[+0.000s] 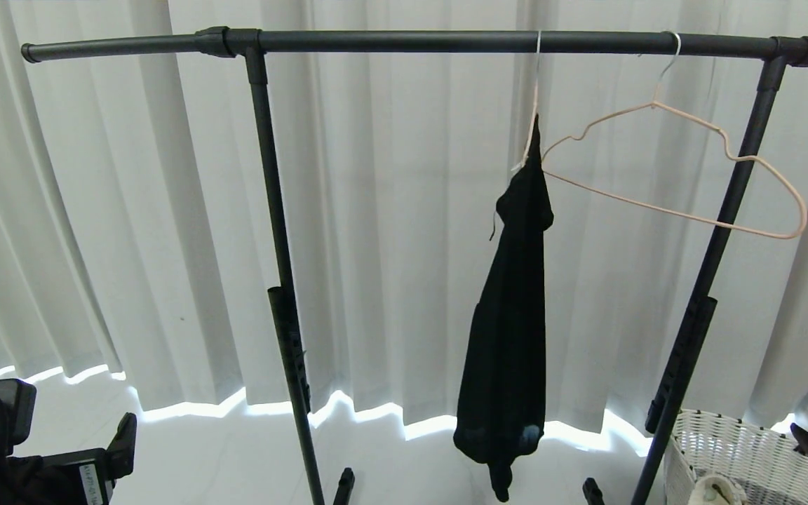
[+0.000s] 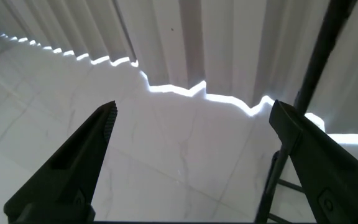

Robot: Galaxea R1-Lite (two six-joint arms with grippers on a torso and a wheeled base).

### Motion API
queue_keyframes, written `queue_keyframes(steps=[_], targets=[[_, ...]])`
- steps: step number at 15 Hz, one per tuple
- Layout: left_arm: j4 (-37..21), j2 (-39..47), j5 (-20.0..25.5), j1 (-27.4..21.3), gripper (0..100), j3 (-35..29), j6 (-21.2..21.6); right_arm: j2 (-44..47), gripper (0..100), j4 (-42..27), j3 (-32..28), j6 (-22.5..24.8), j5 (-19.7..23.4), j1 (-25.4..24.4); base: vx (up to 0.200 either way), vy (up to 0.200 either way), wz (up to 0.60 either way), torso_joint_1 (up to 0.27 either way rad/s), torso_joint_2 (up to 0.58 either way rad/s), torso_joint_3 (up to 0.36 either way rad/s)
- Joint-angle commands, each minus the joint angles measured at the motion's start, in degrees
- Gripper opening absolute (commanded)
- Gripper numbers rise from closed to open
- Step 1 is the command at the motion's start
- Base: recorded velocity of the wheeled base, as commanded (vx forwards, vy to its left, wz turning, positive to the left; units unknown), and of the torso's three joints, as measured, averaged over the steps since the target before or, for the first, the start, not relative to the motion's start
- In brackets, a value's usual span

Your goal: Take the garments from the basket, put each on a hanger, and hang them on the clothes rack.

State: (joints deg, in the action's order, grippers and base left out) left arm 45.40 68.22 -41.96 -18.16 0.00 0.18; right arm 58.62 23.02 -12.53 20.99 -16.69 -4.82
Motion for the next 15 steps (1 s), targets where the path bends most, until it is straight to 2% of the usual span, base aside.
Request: queue_keyframes(steps=[1,3,4,6,7,9,11,13,15], targets=[[0.04,0.07,0.04,-0.03,100,0.00,-0.01,0.00,100,0.01,0.40,0.01,-0.01,-0.02,0.000,0.000,0.00,0.000,0.00,0.000],[0.04,0.34,-0.05,-0.03,100,0.00,-0.01,0.35,100,-0.08,0.40,-0.25,0.87,0.07,0.000,0.000,0.00,0.000,0.00,0.000],[0.04,0.34,0.04,-0.12,100,0.00,-0.01,1.84,100,-0.08,0.23,-0.69,3.59,1.04,0.000,0.000,0.00,0.000,0.00,0.000],[0.04,-0.72,1.62,-2.31,100,0.00,-0.09,7.91,100,0.01,-1.79,-1.13,13.52,5.43,0.000,0.000,0.00,0.000,0.00,0.000],[0.04,-1.95,3.46,-3.98,100,0.00,-0.01,11.16,100,0.01,-2.76,-0.16,15.81,6.13,0.000,0.000,0.00,0.000,0.00,0.000],[0.04,-3.79,6.72,-7.32,100,0.00,-0.01,17.14,100,0.01,-3.02,3.44,16.78,6.05,0.000,0.000,0.00,0.000,0.00,0.000],[0.04,-4.41,8.65,-7.85,100,0.00,-0.18,22.15,100,-0.16,-2.06,8.63,20.03,6.05,0.000,0.000,0.00,0.000,0.00,0.000],[0.04,-5.99,14.80,-7.94,100,0.00,-0.27,26.37,100,-0.16,-1.35,14.69,20.91,6.05,0.000,0.000,0.00,0.000,0.00,0.000],[-0.05,-7.93,23.94,-7.85,100,0.00,-0.09,30.58,100,-0.08,-1.09,18.38,21.44,5.96,0.000,0.000,0.00,0.000,0.00,0.000]])
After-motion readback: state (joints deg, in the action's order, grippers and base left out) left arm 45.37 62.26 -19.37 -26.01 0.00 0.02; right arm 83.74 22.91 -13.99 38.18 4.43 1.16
